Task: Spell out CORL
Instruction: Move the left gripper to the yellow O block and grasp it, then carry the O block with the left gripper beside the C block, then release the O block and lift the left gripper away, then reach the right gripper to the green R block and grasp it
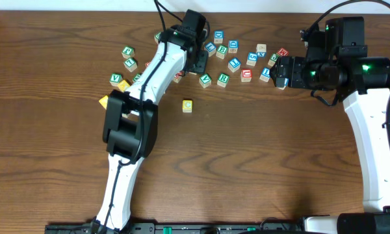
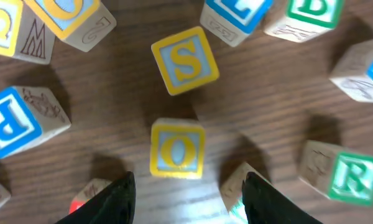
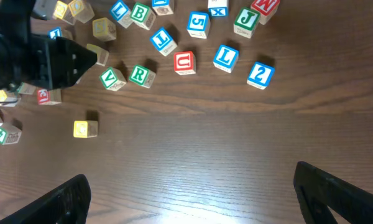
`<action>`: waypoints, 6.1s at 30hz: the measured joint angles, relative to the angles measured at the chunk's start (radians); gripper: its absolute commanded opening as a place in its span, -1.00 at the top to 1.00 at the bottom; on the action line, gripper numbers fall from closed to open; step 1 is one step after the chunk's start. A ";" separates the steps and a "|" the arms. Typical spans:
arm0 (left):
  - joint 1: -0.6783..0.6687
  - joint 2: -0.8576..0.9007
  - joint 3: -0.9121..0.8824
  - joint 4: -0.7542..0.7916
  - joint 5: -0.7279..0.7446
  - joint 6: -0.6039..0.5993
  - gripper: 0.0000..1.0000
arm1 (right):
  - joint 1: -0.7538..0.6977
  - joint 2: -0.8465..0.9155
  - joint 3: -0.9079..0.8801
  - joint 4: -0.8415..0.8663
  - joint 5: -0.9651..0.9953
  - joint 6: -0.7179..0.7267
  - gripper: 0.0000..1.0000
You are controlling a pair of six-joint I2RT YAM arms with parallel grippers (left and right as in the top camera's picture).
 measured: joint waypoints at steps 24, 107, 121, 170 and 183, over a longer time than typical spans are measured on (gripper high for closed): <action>-0.006 0.055 0.000 0.061 -0.104 0.014 0.23 | 0.000 0.000 0.000 -0.009 0.007 0.000 -0.99; -0.198 -0.284 -0.525 0.084 -0.156 -0.414 0.52 | 0.000 0.000 0.000 -0.054 0.020 -0.001 -0.98; -0.198 -0.270 -0.528 0.105 -0.159 -0.413 0.49 | 0.000 0.000 0.000 -0.054 0.020 -0.001 -0.99; 0.194 -0.752 -0.507 -0.179 -0.160 -0.314 0.14 | 0.260 0.399 0.203 0.124 0.075 0.340 -0.45; 0.250 -0.752 -0.507 -0.186 -0.159 -0.299 0.14 | 0.304 0.571 0.219 0.257 0.182 0.550 -0.25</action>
